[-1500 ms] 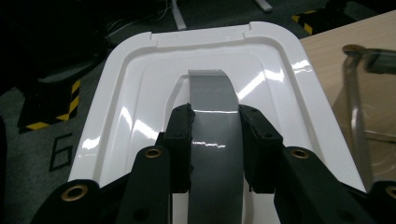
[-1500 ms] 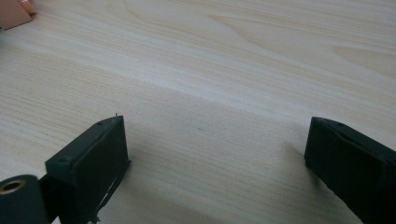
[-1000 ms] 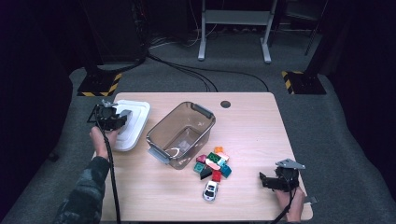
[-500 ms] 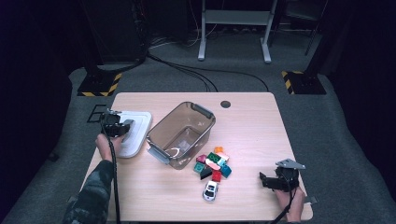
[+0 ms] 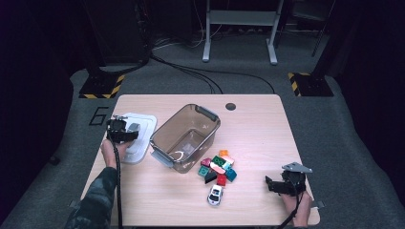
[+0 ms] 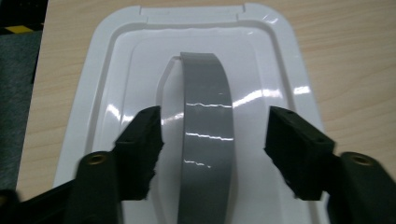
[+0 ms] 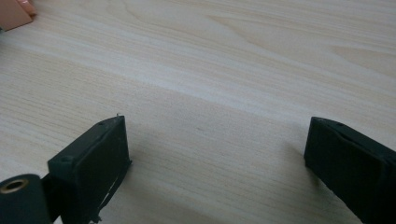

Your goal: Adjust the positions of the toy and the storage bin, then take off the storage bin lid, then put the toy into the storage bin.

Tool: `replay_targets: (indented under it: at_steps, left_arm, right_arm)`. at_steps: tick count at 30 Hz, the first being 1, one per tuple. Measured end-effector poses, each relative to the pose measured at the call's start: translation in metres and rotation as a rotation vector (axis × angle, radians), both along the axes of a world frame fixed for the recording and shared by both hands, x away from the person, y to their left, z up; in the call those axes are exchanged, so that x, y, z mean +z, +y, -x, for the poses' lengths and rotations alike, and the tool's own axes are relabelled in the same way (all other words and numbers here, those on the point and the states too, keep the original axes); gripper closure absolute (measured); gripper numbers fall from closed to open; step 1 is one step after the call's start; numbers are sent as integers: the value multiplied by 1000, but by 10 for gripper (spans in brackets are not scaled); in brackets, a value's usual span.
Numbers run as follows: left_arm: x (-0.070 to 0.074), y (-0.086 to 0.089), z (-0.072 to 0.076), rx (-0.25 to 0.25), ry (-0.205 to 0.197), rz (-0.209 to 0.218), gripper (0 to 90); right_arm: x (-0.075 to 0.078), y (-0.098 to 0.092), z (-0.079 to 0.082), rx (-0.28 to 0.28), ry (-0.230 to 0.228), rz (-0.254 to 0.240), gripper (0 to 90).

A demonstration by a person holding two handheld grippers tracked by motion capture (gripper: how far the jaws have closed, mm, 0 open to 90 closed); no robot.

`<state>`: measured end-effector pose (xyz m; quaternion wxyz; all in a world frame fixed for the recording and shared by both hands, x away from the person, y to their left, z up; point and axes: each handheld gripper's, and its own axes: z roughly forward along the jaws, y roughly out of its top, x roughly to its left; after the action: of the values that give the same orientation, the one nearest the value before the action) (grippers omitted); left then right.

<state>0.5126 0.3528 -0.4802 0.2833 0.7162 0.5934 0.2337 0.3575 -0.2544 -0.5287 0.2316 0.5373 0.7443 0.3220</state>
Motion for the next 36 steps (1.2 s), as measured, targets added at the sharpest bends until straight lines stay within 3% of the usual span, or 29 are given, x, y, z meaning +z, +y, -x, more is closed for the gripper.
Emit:
replay_targets:
  at_steps: [1,3,5,8,11,14,24,29,36]
  left_arm:
    - [2,0,4,-15,-13,19,287]
    - [4,-2,14,-46,-28,17,237]
    - [6,-4,24,-70,-21,28,187]
    - [10,-6,39,-87,-48,45,157]
    - [14,-5,57,-109,-90,36,145]
    - [15,-4,72,-134,-94,39,130]
    - [5,1,112,-160,-103,30,106]
    - [-5,-5,134,-177,-113,-5,88]
    - [-20,-23,157,-240,-105,-53,43]
  right_arm:
    - [0,0,0,0,0,0,55]
    - [0,0,0,0,0,-1,56]
    - [0,1,0,-5,-1,1,56]
    - [0,0,0,-3,0,0,56]
    - [0,0,0,-2,-1,0,56]
    - [0,0,0,-2,0,0,56]
    - [0,0,0,-2,0,0,56]
    - [0,1,1,-6,-1,0,56]
    - [0,1,1,-11,1,2,55]
